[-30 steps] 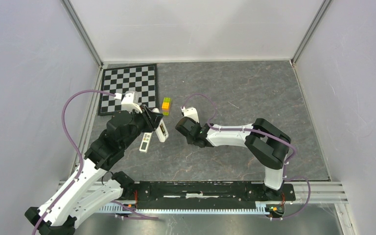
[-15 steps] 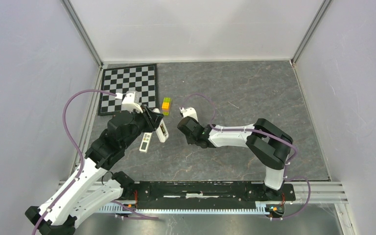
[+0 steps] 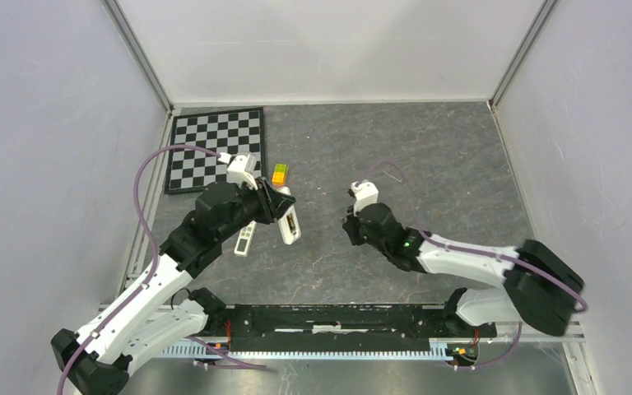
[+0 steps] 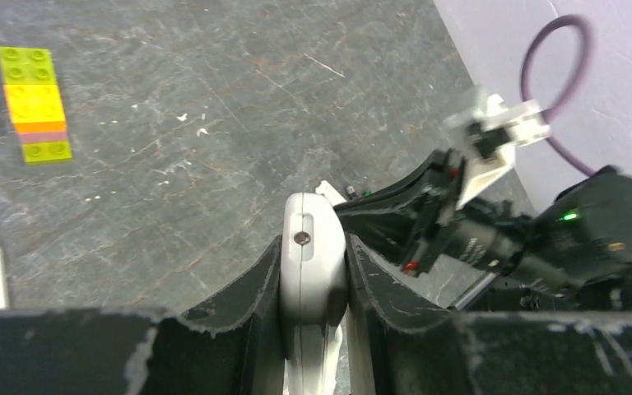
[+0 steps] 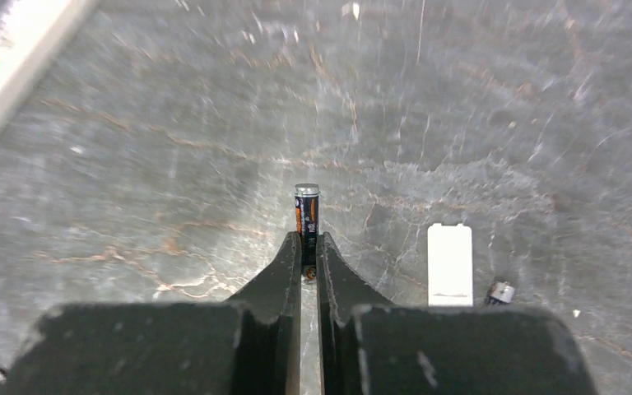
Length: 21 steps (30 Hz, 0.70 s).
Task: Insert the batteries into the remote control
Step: Pick up the battery from the center of the board, then load the battery into the remote control.
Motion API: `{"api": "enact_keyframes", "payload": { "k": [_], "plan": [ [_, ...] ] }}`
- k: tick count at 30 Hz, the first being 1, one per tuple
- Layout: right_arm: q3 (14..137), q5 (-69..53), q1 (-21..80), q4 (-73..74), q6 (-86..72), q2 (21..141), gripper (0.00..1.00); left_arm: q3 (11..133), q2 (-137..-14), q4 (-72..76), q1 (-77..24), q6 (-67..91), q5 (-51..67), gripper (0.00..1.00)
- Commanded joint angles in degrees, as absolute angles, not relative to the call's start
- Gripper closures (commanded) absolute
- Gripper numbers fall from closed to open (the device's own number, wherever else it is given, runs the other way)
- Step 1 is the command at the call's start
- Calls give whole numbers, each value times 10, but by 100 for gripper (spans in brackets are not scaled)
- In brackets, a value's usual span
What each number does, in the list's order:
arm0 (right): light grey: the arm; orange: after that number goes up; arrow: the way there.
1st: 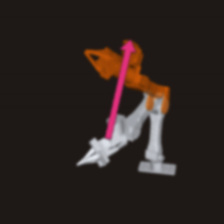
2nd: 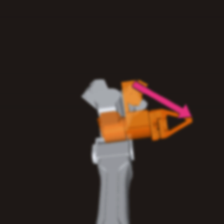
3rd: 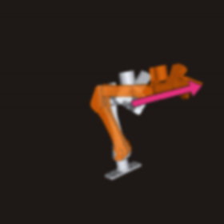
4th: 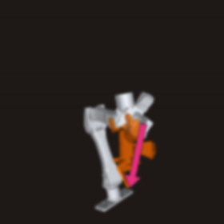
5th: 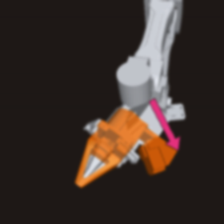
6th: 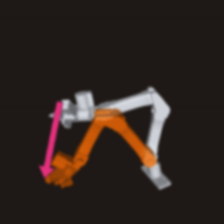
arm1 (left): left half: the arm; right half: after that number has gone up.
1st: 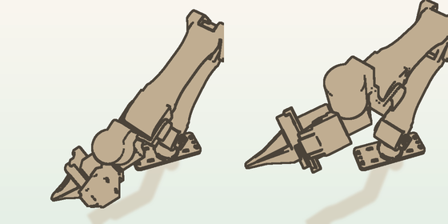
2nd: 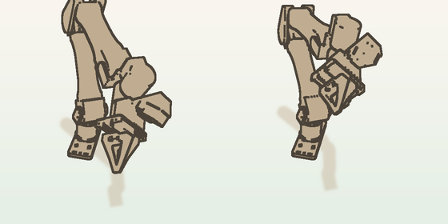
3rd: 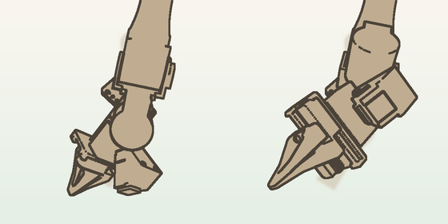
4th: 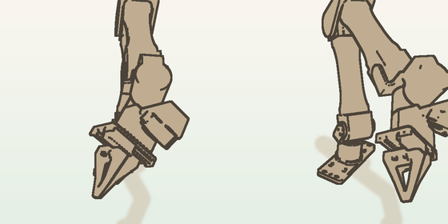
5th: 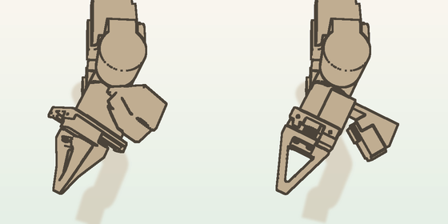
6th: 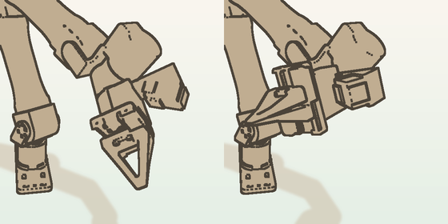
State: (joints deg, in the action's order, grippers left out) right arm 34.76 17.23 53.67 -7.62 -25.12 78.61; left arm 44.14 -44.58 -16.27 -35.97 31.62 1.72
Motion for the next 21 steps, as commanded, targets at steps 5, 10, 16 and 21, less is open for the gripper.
{"api": "enact_keyframes", "payload": {
  "k": [5,10,16,21],
  "plan": [
    [228,104,518,-261,-226,555,90,401,-465,14,-358,344,100,98],
    [202,90,518,-287,-213,459,89,402,-492,85,-358,360,172,98],
    [233,49,519,-251,-207,409,90,389,-528,208,-358,399,263,98],
    [307,36,519,-144,-236,422,92,382,-557,287,-359,440,278,98]
  ]
}}
